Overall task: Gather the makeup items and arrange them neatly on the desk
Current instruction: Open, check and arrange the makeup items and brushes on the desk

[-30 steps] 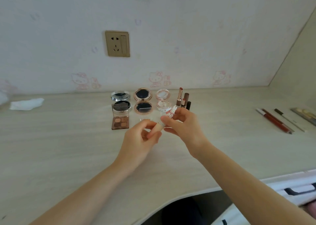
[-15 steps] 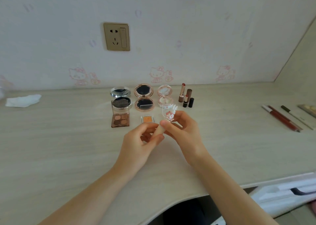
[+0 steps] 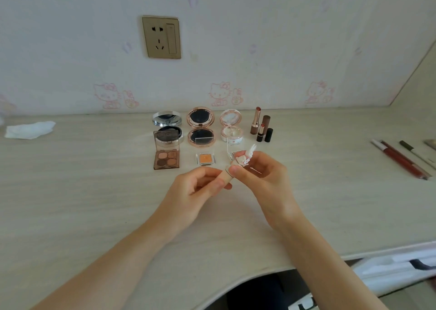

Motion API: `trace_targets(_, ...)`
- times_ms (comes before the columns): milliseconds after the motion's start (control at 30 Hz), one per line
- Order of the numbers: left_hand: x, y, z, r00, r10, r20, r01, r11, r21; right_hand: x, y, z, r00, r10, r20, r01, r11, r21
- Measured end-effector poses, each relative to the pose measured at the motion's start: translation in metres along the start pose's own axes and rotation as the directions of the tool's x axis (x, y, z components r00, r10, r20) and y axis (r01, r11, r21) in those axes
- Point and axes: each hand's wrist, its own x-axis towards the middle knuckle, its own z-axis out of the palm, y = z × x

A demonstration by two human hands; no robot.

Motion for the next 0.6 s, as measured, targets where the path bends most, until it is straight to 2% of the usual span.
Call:
trace_targets(167,0.0001,-0.0015,0.0007,0.999,0.018,-0.032,-0.018,1.0,0.004,-0.0002,0.0007,-0.0002,0.993,0.048,0.104,-0.061,0.99,0.126)
trace_targets(267,-0.0017,-0.0044,0.0043,0.998,0.042,-0.054,-0.038,0.997,0.074,-0.0004,-0.0002,0.0033,0.999,0.049,-0.017,-0.049,0.998,0.03)
trace_targets(333,-0.0023,-0.0056,0.0043,0.997,0.05,-0.056,-0.045,0.995,0.093,-0.0004,-0.0004,0.0032,0.997,0.042,-0.059,-0.04,0.999,0.025)
trace_targets(467,-0.0023,-0.0038,0.0032,0.997,0.057,-0.06,-0.054,0.998,0.045,-0.0014,-0.0021,-0.0011,0.998,0.056,0.036,-0.062,0.982,0.178)
trace_targets(600,-0.0012,-0.0045,0.0039,0.995,0.056,-0.08,-0.052,0.997,0.052,-0.0003,0.0004,0.001,0.995,0.065,0.075,-0.076,0.985,0.154)
